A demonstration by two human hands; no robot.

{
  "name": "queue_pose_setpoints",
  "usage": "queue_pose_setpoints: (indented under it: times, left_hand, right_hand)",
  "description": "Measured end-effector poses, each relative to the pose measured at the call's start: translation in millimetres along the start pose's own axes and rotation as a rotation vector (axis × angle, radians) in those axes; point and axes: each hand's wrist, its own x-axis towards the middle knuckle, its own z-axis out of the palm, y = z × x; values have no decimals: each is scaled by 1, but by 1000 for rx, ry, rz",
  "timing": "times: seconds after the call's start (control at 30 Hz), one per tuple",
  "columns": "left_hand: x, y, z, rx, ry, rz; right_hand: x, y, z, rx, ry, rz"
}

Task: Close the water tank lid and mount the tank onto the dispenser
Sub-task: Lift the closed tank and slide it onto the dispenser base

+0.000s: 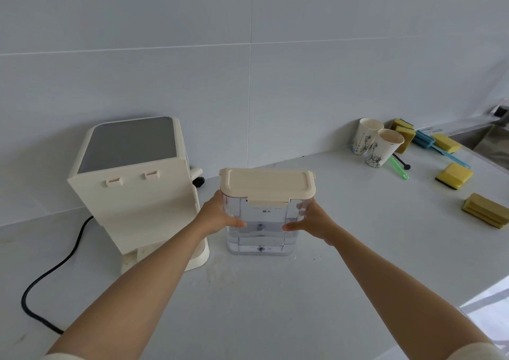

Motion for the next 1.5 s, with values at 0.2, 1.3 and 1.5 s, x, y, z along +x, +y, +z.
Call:
queue_pose_setpoints:
  times: [0.2, 1.3, 1.5]
  left_hand:
    - [-12, 8, -2, 39, 5, 8]
    - [-135, -4, -163, -189, 399, -52]
    - [-134, -15, -180, -157, 379, -101]
  right_hand:
    - [-1, 0, -1, -35, -2, -1]
    - [-12, -186, 84, -157, -248, -256]
    - [-3, -191, 108, -87, -273, -246]
